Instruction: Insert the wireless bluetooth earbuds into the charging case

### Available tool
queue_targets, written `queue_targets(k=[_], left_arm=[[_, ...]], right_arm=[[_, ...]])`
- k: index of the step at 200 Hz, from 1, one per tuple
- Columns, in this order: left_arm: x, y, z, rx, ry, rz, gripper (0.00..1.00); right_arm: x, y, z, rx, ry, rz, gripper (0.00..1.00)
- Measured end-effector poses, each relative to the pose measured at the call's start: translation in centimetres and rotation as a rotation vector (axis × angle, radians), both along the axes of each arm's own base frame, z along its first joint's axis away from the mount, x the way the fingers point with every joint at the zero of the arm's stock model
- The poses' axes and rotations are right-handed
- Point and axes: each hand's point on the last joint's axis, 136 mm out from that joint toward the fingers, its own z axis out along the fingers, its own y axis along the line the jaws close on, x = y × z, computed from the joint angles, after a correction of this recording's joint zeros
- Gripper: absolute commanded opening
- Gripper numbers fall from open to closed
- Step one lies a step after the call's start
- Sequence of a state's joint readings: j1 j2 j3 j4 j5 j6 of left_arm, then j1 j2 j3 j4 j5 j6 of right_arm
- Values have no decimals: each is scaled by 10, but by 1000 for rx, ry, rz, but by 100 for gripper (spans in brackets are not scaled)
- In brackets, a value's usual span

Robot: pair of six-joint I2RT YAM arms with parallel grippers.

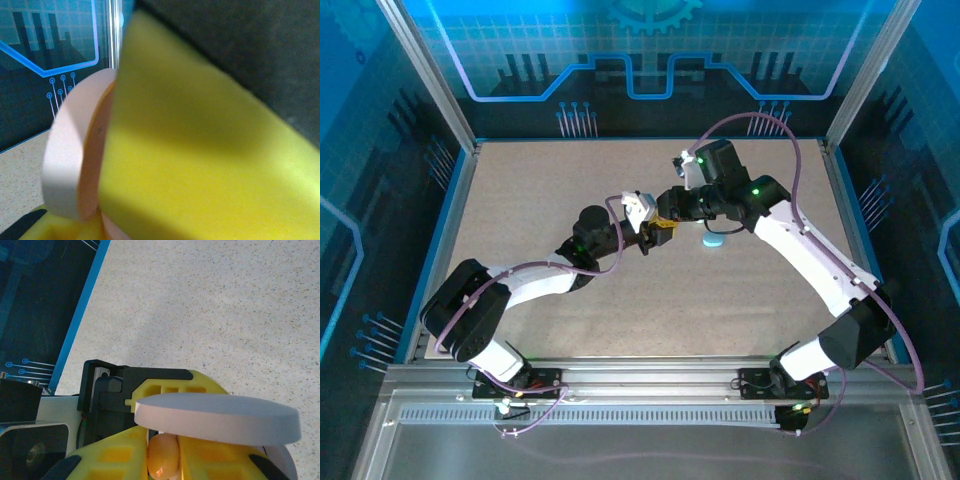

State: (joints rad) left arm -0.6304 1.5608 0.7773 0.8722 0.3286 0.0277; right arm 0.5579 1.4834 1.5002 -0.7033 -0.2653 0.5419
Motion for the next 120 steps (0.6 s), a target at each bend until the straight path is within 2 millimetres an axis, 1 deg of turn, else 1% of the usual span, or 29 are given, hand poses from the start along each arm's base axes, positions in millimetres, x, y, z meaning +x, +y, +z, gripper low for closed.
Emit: queue_targets(k=[120], left_arm=[[-1,0,1,-2,-3,-1,32]], right_arm=[[-2,0,4,-5,-2,0,29]])
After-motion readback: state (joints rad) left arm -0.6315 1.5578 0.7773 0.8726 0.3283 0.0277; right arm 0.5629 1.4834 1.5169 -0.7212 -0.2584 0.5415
